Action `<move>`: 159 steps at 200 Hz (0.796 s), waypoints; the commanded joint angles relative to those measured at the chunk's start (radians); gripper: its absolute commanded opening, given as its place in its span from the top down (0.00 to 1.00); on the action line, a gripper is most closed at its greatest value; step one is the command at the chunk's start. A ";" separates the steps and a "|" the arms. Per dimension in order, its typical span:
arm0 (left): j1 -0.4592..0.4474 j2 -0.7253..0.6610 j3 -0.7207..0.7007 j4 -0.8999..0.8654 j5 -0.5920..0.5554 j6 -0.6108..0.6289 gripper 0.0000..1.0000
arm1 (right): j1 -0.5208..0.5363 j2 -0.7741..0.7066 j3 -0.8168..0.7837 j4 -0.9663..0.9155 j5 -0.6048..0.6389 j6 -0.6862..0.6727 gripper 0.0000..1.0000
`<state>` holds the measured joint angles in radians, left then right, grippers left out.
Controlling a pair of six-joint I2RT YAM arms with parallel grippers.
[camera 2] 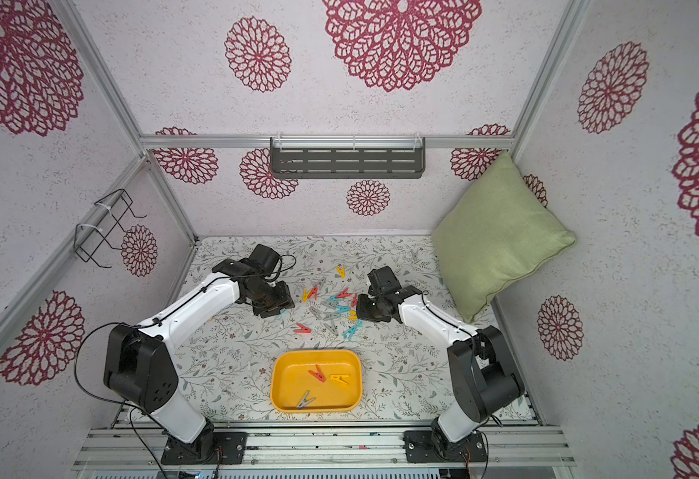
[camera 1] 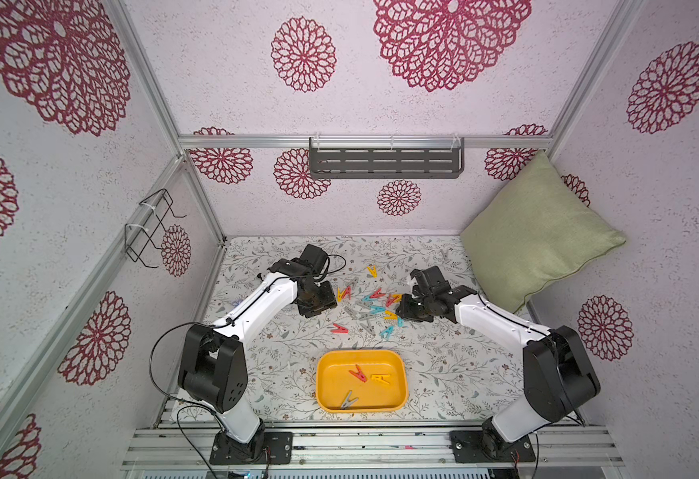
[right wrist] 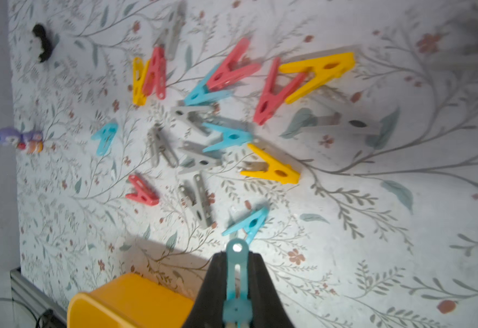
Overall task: Put the clothespins into the storage box
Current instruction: Pick up the clothespin from the center of the board, then place the clothespin in the storage box.
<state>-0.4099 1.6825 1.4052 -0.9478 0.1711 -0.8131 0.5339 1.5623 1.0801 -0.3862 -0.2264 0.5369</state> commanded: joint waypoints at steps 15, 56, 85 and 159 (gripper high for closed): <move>0.037 -0.048 -0.044 0.047 0.000 -0.040 0.48 | 0.158 -0.092 0.005 -0.071 -0.082 -0.151 0.88; 0.077 -0.067 -0.087 0.055 -0.014 -0.039 0.47 | 0.302 -0.147 -0.052 -0.057 -0.155 -0.179 0.86; 0.101 -0.072 -0.113 0.065 -0.019 -0.033 0.47 | 0.363 -0.147 -0.092 -0.063 -0.165 -0.188 0.86; 0.140 -0.006 -0.096 0.035 -0.059 0.056 0.47 | 0.411 -0.152 -0.078 -0.083 -0.052 -0.203 0.50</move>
<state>-0.2874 1.6413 1.2888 -0.9028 0.1440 -0.8127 0.9417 1.4380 0.9668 -0.4553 -0.3340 0.3511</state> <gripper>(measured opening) 0.530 0.461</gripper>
